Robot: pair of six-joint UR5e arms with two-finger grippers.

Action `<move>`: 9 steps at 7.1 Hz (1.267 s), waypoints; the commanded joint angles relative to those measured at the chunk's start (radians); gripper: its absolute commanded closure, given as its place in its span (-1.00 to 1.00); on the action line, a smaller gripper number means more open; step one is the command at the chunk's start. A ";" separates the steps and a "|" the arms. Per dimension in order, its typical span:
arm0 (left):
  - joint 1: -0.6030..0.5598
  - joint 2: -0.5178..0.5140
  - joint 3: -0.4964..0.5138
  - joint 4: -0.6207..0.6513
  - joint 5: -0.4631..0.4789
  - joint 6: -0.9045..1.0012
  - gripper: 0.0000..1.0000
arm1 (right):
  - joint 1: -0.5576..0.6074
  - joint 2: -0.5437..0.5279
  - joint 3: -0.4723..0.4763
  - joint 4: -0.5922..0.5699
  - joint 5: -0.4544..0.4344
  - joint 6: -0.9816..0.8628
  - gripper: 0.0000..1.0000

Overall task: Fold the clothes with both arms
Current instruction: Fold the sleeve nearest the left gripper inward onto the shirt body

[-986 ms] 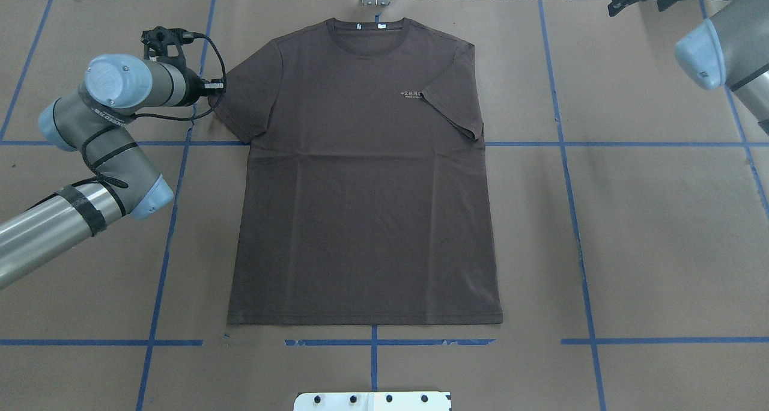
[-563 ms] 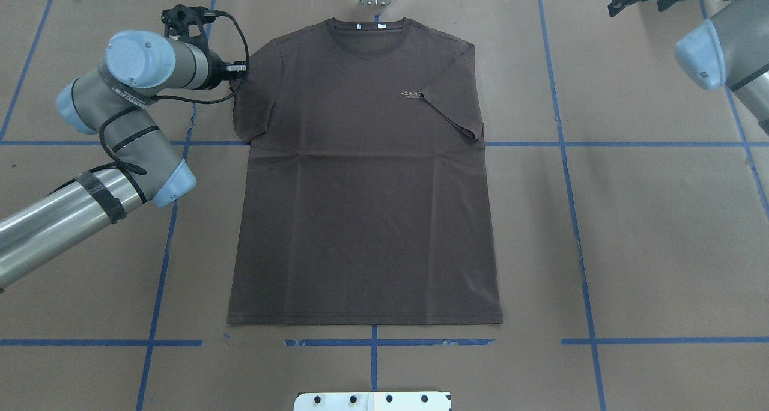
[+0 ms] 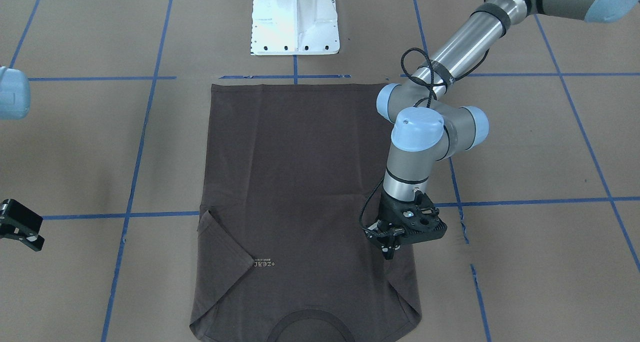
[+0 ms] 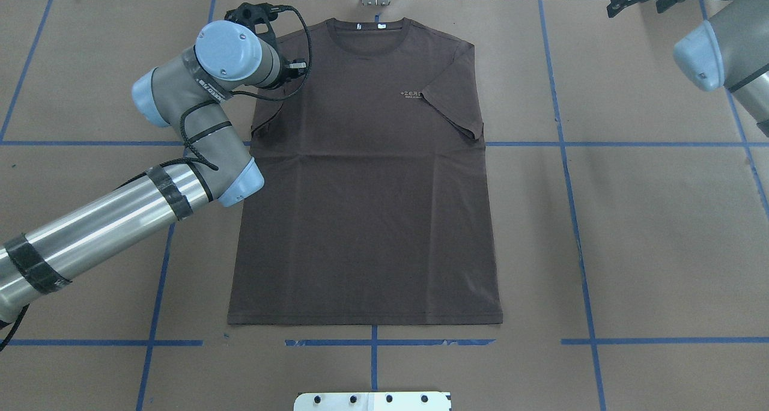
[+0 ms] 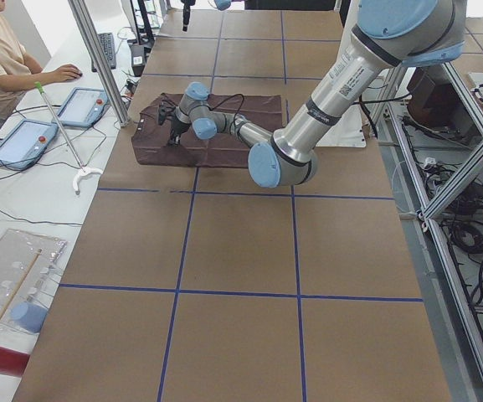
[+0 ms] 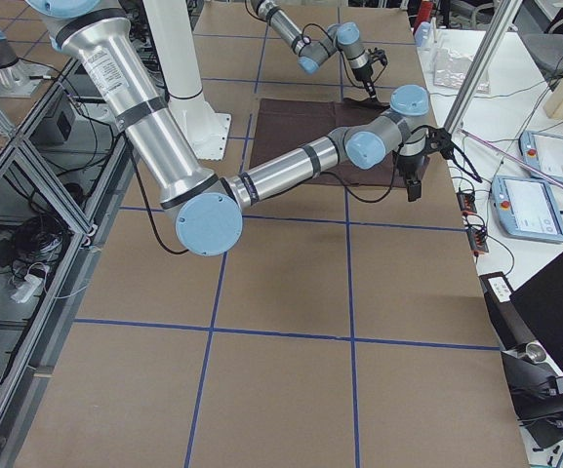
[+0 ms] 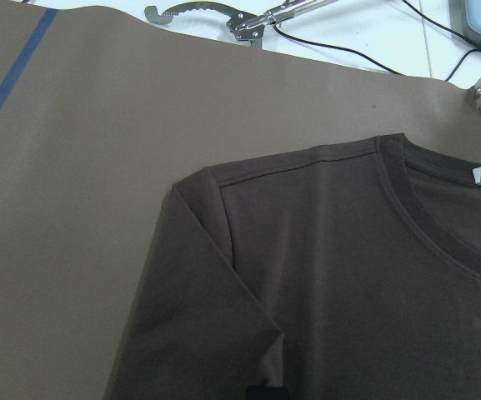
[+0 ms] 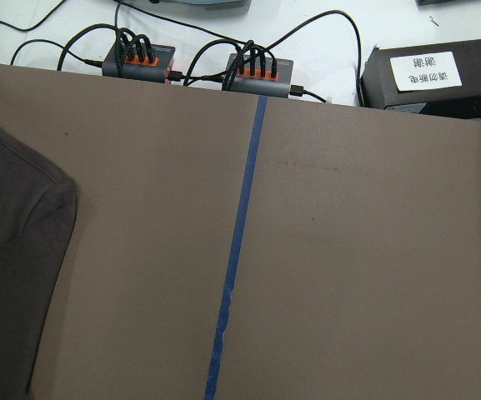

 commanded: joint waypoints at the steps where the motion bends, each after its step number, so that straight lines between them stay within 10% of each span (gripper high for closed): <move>1: 0.008 -0.011 0.016 0.007 0.015 0.006 0.40 | -0.002 0.000 -0.002 0.000 -0.001 0.000 -1.00; 2: 0.006 -0.005 0.005 0.009 0.015 0.113 -0.99 | -0.003 0.002 0.000 0.000 -0.001 0.002 -1.00; 5: 0.003 0.137 -0.263 0.035 -0.078 0.200 -1.00 | -0.092 -0.023 0.139 0.000 -0.023 0.273 -1.00; 9: 0.107 0.499 -0.751 0.032 -0.130 0.136 -1.00 | -0.517 -0.327 0.634 -0.008 -0.345 0.757 -1.00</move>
